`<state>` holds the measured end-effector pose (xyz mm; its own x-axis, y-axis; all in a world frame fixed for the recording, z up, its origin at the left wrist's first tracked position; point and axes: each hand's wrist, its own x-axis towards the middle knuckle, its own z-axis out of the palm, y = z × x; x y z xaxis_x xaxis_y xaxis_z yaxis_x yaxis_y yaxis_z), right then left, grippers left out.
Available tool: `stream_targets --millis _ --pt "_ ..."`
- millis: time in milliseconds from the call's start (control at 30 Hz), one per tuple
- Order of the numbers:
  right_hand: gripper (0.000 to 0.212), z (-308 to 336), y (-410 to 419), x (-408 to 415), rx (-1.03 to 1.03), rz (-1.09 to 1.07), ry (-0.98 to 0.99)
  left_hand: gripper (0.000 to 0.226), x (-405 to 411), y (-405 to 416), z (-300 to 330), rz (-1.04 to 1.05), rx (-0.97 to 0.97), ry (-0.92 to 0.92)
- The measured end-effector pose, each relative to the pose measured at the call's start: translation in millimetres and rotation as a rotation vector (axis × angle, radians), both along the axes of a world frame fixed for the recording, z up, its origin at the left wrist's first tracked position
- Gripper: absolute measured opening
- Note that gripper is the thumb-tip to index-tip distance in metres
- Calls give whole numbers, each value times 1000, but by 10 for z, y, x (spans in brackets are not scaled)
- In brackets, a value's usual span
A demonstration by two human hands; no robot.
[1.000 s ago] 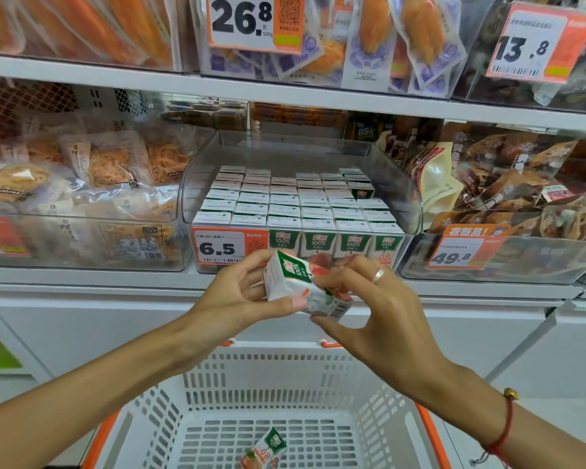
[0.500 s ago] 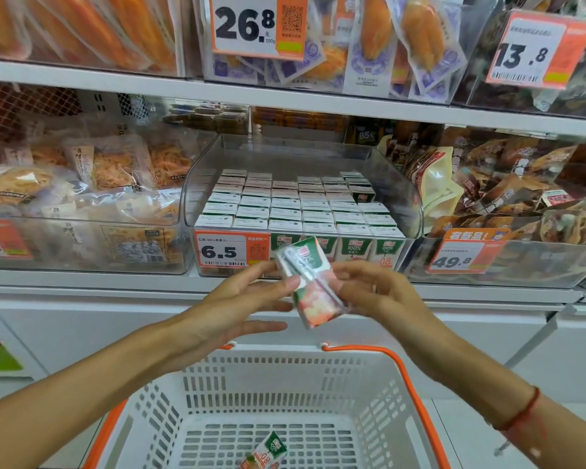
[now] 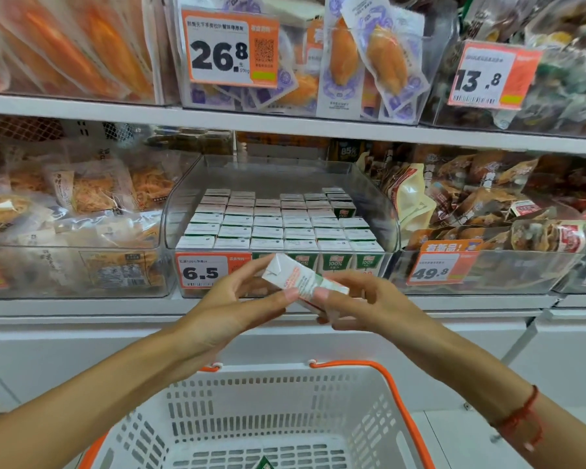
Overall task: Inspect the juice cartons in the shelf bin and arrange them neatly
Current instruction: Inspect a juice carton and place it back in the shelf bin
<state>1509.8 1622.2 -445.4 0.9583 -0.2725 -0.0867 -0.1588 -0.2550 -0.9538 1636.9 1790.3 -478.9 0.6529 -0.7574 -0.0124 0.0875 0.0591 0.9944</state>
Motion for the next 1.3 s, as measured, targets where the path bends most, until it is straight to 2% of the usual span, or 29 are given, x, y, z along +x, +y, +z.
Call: stream_targets --millis 100,167,267,367,433,467,533,600,667,733,800,1000,1200,1300 --pt "45 -7 -110 11 26 -39 -78 80 -29 -188 91 17 53 -61" --pt "49 23 -236 34 105 -47 -75 81 13 -297 193 -2 108 -154" --pt "51 130 -438 110 286 -93 -63 62 116 -446 378 -29 146 -311" --pt "43 234 -604 204 303 -144 -105 47 174 -594 512 50 104 -425" --pt "46 272 -715 250 152 -200 -212 35 185 -708 551 122 13 -433" --pt "47 273 -778 257 -17 -256 -295 31 203 -766 553 172 -33 -435" --pt "36 230 -961 239 -508 -431 -467 28 278 -903 553 292 -101 -415" --pt "28 117 -1147 225 -1005 -529 -488 32 390 -1065 543 399 -117 -333" --pt "29 -54 -1310 250 -1232 -499 -438 38 521 -1252 527 444 -112 -207" --pt "32 -216 -1430 276 -1296 -465 -438 40 626 -1439 501 444 -77 -127" --pt "40 -299 -1515 298 -1332 -440 -476 42 720 -1611 468 430 -36 -151" --pt "42 -405 -1639 359 -1417 -451 -561 47 857 -1876 477 352 174 -518" --pt "45 -475 -1713 415 -1485 -472 -630 55 1080 -1906 646 100 443 -915" --pt "44 -501 -1721 439 -1496 -489 -655 48 1172 -1988 725 55 525 -996"
